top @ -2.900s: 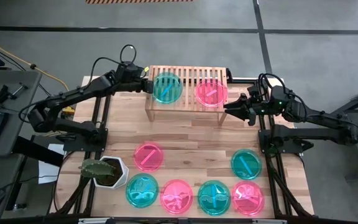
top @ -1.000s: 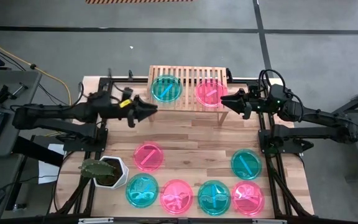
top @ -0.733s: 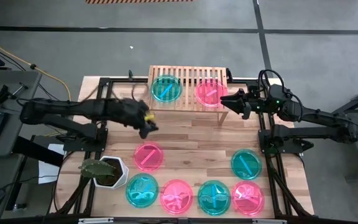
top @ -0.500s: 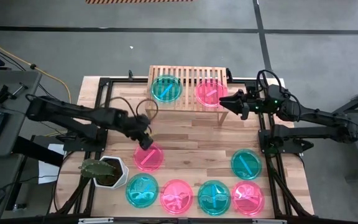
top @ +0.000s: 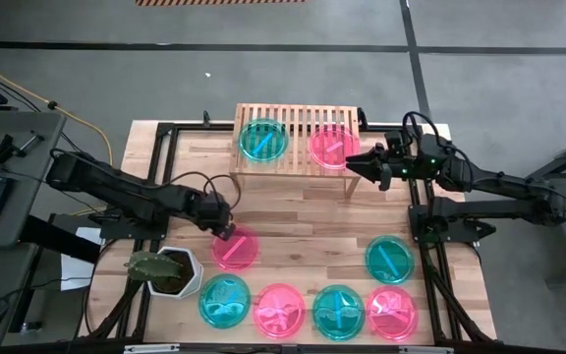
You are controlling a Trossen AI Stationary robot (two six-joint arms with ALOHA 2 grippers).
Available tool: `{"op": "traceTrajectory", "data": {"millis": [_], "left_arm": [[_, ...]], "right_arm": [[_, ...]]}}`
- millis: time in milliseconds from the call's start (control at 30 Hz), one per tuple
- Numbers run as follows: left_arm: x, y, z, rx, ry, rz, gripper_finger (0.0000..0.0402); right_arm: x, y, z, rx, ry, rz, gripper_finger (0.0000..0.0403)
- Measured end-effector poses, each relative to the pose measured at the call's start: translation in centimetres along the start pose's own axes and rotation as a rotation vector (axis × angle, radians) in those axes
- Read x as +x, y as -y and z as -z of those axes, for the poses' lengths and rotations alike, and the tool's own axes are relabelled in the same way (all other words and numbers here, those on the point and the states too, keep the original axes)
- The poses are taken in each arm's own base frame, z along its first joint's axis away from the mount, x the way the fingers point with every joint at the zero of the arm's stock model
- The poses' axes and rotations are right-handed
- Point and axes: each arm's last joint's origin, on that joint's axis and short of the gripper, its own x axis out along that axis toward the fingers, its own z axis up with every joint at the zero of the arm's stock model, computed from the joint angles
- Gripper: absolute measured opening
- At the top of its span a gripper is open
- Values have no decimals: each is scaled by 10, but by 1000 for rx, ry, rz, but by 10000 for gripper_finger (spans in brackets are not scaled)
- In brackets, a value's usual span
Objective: Place and stack plates onto a shelf
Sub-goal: Stack the top pink plate on the pink plate
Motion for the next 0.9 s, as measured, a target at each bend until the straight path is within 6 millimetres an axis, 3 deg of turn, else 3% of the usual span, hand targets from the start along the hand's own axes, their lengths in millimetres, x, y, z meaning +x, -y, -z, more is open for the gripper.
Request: {"op": "traceTrajectory", "data": {"millis": [533, 633, 800, 900], "left_arm": [[15, -8, 7, -23, -31, 90, 150], [16, -8, 7, -23, -32, 99, 117], [13, -2, 5, 8, -46, 124, 14], [2, 7, 0, 42, -28, 180, 10]], "right_arm": [[0, 1, 1, 3, -15, 12, 177], [0, 1, 1, 3, -15, 12, 177], [0, 1, 2, 3, -16, 12, 177], [0, 1, 1, 3, -16, 12, 177]]}}
